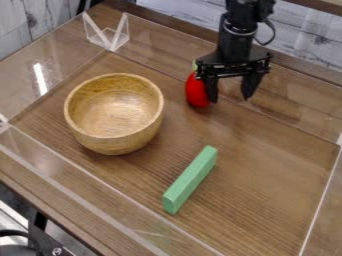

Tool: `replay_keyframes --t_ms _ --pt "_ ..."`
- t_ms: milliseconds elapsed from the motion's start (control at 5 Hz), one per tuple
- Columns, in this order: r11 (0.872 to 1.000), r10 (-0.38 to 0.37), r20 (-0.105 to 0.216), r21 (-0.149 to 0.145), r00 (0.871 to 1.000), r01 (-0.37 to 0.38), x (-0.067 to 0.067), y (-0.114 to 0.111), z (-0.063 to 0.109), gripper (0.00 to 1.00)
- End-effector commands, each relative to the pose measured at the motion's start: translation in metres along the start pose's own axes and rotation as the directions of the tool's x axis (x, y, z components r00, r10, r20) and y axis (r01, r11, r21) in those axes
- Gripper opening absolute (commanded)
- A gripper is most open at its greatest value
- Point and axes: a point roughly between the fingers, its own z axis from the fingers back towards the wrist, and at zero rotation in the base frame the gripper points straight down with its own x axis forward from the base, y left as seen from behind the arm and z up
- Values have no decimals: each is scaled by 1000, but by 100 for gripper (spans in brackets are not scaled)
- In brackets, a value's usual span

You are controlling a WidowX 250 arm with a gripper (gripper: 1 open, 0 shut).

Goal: Move the red fruit to the left side of the table

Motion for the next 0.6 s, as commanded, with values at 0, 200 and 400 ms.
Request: replay_keyframes --t_ms 0,200,400 --pt "998 43 49 -42 998 -41 13 4 22 0" --pt "998 45 47 -38 998 -43 17 10 14 0" --pt "996 33 55 -84 998 -28 11 3 21 0"
